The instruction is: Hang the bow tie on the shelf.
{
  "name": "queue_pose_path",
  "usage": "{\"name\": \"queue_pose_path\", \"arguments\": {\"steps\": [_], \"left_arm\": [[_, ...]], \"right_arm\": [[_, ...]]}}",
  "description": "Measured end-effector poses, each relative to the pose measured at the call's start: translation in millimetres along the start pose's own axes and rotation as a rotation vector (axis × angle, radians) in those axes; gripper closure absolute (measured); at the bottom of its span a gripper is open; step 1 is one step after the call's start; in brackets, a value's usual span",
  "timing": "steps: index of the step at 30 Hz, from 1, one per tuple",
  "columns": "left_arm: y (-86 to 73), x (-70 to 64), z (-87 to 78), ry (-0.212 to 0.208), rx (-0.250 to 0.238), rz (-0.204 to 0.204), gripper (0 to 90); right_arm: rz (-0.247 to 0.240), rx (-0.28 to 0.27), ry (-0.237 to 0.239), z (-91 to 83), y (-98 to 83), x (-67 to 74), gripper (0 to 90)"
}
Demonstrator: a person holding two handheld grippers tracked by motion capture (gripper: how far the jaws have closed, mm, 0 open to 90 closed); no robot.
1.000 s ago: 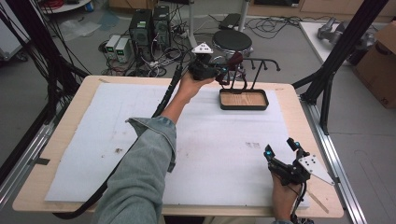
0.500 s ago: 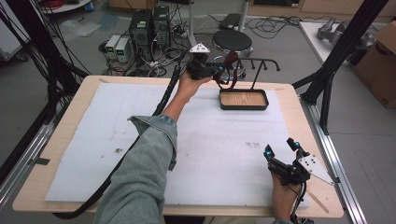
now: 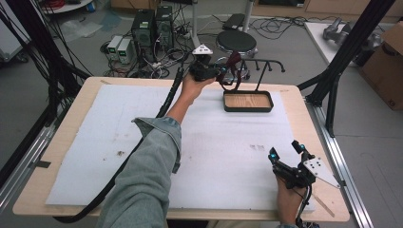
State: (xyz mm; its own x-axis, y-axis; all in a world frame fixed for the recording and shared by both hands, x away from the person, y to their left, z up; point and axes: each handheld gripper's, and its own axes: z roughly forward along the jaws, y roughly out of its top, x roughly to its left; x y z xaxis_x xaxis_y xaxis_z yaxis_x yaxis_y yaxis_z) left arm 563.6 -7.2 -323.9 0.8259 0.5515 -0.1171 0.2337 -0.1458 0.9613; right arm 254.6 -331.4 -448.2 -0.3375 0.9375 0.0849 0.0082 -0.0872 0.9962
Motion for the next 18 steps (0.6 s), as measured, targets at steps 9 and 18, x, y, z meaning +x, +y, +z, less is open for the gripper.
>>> {"name": "queue_pose_path", "arguments": {"steps": [9,18], "left_arm": [[-2.7,6.2,-0.6,0.02,-0.006,-0.003,77.1],[-8.3,6.8,1.1,0.018,-0.005,0.003,76.0]], "right_arm": [[-0.004,-0.002,0.003,0.2,0.0,-0.2,11.0],[-0.005,-0.002,0.004,0.3,-0.1,-0.3,11.0]]}}
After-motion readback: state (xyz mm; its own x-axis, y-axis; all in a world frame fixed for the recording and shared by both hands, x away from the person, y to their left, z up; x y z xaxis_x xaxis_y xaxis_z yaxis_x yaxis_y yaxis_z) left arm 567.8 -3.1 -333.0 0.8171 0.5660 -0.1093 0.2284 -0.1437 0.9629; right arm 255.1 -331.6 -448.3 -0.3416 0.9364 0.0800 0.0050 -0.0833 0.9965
